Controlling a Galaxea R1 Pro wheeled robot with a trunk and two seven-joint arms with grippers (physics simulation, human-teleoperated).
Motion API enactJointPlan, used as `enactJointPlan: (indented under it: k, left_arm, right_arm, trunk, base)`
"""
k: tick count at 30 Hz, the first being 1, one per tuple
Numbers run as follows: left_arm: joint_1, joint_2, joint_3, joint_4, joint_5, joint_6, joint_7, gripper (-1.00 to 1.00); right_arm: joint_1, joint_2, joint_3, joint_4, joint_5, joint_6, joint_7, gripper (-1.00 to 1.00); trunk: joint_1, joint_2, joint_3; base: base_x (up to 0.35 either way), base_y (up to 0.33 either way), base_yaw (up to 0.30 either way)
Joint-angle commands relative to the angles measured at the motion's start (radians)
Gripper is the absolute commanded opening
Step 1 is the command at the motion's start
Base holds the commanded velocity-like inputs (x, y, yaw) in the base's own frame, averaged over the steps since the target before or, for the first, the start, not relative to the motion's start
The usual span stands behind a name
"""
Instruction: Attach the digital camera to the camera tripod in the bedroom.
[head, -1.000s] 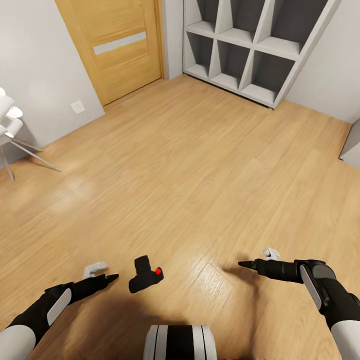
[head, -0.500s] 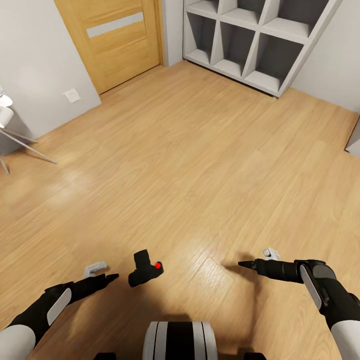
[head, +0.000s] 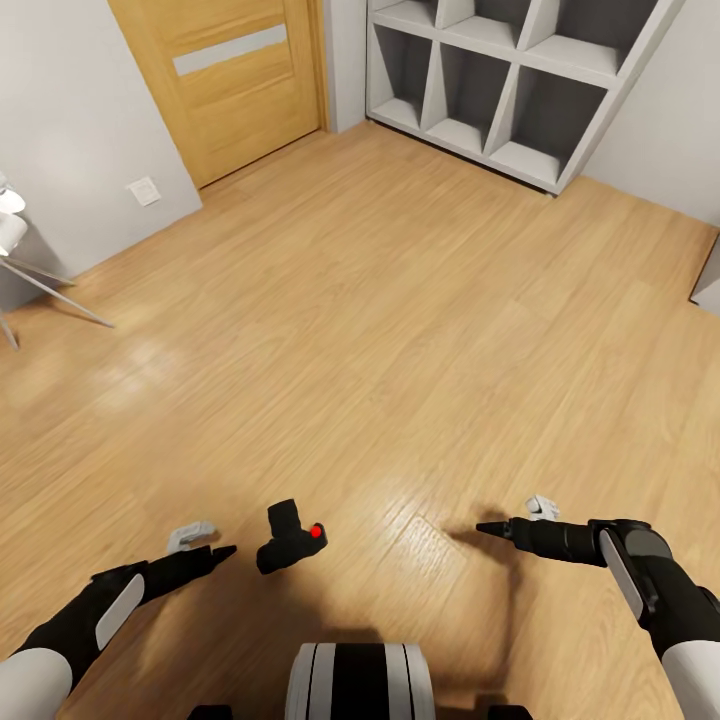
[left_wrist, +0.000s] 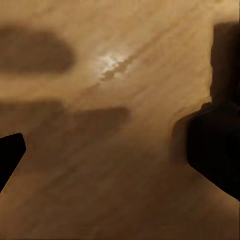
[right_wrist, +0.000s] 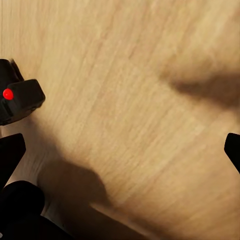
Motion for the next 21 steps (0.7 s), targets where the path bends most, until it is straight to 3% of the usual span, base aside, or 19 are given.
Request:
enactJointPlan:
  k: [1, 5, 8, 13, 21]
  left_arm:
    - [0.000, -0.001, -0.005, -0.001, -0.003, -0.022, 0.005, 1.00]
    - [0.000, -0.005, -0.005, -0.002, -0.054, -0.145, 0.007, 1.00]
    - [-0.001, -0.004, -0.005, 0.008, -0.129, -0.269, 0.003, 1.00]
    - [-0.001, -0.003, -0.005, 0.022, -0.210, -0.335, -0.006, 1.00]
    - [-0.001, -0.008, -0.005, 0.103, -0.246, -0.367, -0.010, 1.00]
  right_arm:
    - [0.000, 0.000, -0.001, 0.000, -0.007, 0.007, -0.001, 1.00]
    - [0.000, 0.000, -0.001, 0.000, -0.006, 0.007, -0.002, 1.00]
    - [0.000, 0.000, -0.001, 0.000, -0.006, 0.007, -0.002, 1.00]
    - [0.000, 0.000, -0.001, 0.000, -0.006, 0.006, -0.002, 1.00]
    - [0.000, 0.002, -0.001, 0.000, -0.005, 0.006, -0.002, 1.00]
  trunk:
    - [0.000, 0.000, -0.001]
    - [0.000, 0.000, -0.001]
    - [0.000, 0.000, -0.001]
    - [0.000, 0.000, -0.001]
    - [0.000, 0.000, -0.001]
  base:
    - [0.000, 0.000, 0.000]
    - [0.000, 0.000, 0.000]
    - [0.000, 0.000, 0.000]
    - [0.000, 0.000, 0.000]
    - [0.000, 0.000, 0.000]
